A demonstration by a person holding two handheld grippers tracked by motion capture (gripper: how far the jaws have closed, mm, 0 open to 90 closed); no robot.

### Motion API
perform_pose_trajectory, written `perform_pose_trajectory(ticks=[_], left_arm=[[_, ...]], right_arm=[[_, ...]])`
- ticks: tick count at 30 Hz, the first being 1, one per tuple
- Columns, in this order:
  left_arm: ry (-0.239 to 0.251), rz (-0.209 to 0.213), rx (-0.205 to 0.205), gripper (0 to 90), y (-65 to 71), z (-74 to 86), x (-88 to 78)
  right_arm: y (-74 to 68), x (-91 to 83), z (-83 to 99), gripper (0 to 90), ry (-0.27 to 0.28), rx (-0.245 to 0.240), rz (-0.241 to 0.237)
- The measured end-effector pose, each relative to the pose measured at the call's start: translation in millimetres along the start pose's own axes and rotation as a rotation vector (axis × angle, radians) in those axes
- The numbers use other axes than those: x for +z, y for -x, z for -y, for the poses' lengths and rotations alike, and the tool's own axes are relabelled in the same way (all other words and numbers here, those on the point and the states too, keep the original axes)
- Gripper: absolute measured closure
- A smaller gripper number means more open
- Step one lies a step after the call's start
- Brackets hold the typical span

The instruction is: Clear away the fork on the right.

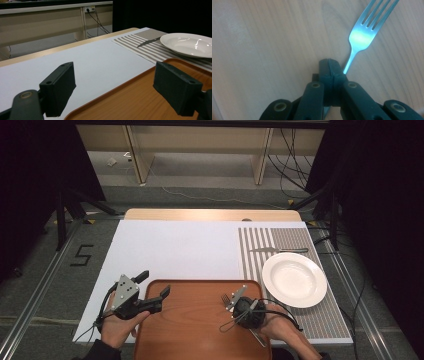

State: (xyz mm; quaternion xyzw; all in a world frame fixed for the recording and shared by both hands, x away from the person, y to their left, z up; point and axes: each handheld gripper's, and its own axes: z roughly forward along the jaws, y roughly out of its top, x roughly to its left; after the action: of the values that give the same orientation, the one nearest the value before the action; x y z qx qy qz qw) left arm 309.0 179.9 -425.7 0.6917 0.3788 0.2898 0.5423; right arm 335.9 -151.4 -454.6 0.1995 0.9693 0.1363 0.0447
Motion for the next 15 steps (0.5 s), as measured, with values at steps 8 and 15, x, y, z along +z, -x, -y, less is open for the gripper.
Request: perform_pose_trajectory(ticks=[8,15], left_arm=[[0.0,0.0,0.001,17.0,0.1,-0.1,0.0],[0.002,0.0,0.001,17.0,0.0,-0.3,-0.2]], right_arm=[[3.0,-1.2,1.9,90.0,-0.015,0.009,0.007],[5.1,-2.4,3.7,90.0,-0.031,0.022,0.032]])
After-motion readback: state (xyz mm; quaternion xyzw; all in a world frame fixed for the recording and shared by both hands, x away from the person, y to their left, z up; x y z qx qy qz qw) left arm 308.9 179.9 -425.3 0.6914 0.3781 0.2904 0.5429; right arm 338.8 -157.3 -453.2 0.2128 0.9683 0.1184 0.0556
